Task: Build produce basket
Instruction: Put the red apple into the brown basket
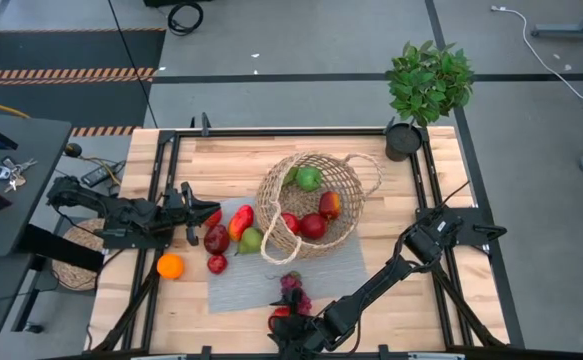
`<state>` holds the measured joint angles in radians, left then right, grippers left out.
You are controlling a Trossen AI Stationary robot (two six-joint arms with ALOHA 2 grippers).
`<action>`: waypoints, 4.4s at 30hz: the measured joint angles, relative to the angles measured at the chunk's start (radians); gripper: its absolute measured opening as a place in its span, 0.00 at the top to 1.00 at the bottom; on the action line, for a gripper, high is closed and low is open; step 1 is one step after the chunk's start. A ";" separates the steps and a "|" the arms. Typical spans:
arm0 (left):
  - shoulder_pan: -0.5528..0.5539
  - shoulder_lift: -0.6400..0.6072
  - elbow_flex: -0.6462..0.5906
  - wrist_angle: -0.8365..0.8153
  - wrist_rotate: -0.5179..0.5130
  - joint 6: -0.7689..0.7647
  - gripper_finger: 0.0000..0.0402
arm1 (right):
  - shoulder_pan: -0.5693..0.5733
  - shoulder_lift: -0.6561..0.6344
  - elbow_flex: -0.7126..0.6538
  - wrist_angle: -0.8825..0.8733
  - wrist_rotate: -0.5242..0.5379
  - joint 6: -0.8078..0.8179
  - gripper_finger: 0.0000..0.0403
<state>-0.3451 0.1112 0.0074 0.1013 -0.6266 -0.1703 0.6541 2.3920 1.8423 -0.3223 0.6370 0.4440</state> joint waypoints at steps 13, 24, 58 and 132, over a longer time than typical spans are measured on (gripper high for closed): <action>0.000 0.000 0.000 -0.001 0.000 0.000 0.88 | 0.000 0.000 0.001 -0.065 -0.010 0.054 0.22; 0.000 0.000 0.000 -0.001 0.000 0.000 0.88 | 0.001 0.000 0.033 -0.049 0.025 -0.013 0.23; 0.000 0.000 0.000 -0.001 0.000 0.000 0.88 | 0.047 -0.090 0.513 -0.322 0.474 -0.335 0.21; 0.000 0.000 0.000 -0.001 0.000 0.000 0.88 | -0.460 -0.265 0.472 -1.249 0.146 -0.185 0.21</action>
<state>-0.3450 0.1108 0.0071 0.1005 -0.6266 -0.1707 0.1943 2.1269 2.3146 -1.5714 0.7834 0.2593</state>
